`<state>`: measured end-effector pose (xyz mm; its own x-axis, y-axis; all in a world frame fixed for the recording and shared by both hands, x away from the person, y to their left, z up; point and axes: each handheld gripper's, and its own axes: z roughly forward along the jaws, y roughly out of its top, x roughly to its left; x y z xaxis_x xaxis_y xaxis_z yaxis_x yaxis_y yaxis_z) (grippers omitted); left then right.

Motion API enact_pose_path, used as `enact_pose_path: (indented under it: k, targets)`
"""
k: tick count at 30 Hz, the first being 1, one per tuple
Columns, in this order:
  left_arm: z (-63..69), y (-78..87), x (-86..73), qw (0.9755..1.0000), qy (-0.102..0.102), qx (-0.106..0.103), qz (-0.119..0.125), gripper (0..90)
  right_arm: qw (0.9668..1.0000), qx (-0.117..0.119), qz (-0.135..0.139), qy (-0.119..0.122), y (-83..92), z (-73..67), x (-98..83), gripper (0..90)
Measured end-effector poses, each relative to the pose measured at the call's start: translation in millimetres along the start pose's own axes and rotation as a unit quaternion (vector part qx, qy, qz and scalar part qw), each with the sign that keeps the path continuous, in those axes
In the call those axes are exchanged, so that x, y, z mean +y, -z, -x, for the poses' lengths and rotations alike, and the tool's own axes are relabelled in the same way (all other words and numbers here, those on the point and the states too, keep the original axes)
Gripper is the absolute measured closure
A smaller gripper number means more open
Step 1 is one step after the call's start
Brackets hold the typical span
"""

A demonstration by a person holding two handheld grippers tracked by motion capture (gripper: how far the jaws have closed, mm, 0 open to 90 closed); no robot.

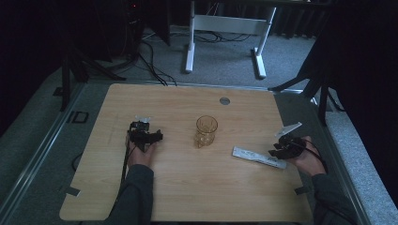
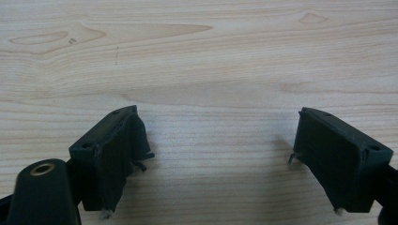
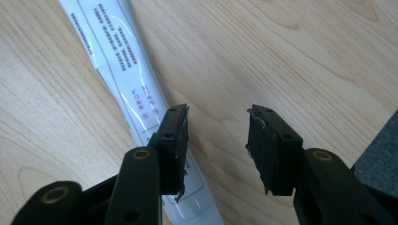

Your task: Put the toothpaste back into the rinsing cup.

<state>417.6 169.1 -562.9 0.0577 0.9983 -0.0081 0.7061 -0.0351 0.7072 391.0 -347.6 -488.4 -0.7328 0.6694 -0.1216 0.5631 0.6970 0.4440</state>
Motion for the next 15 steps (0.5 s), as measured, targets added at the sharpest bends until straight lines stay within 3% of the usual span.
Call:
enact_pose_path:
  k: [15]
  targets:
    - [0.0, 0.0, 0.0, 1.0000, 0.000, 0.000, 0.000, 15.0, 0.9991, 0.006, -0.024, 0.034, -3.0, -8.6, 11.6, 56.7]
